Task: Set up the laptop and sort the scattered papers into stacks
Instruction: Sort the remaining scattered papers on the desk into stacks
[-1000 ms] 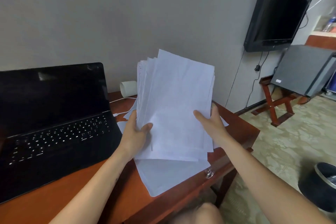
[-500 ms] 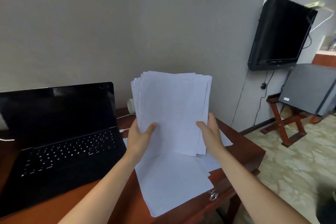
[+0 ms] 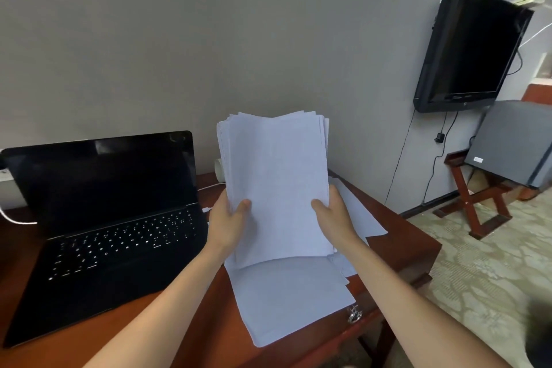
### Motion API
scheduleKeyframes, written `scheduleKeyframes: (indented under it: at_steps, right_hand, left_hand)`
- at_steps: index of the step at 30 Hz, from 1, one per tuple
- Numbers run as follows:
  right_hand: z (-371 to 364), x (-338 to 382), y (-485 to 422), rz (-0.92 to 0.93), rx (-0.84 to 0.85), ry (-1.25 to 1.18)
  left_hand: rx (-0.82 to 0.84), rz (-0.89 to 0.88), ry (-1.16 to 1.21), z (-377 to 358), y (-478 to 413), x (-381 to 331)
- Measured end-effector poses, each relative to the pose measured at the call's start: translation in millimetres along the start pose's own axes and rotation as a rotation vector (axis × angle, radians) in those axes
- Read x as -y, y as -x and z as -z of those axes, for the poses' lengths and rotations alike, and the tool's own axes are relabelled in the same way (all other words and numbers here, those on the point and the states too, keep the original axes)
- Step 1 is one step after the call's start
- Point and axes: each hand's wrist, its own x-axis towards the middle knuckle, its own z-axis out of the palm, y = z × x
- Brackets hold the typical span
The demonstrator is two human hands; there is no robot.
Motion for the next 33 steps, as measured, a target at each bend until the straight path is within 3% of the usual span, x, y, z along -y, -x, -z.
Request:
scheduleKeyframes:
  at_steps: [9, 13, 22, 25, 33]
  right_hand:
    - [-3, -27, 39, -0.009, 0.254, 0.054]
    - [-6, -53, 64, 0.023, 0.41, 0.296]
    - [-3, -64, 106, 0.335, 0.58, 0.809]
    - [2, -63, 113, 0.317, 0.691, 0.924]
    - [19, -75, 121, 0.446, 0.62, 0.992]
  left_hand:
    - [-0.084, 0.097, -0.045, 62, 42, 25]
    - [-0.144, 0.136, -0.064, 98, 65, 35]
    - [-0.256, 0.211, -0.019, 145, 102, 49]
    - [-0.28, 0.226, 0.011, 154, 109, 50]
    - [-0.293, 0.25, 0.012, 166, 121, 45]
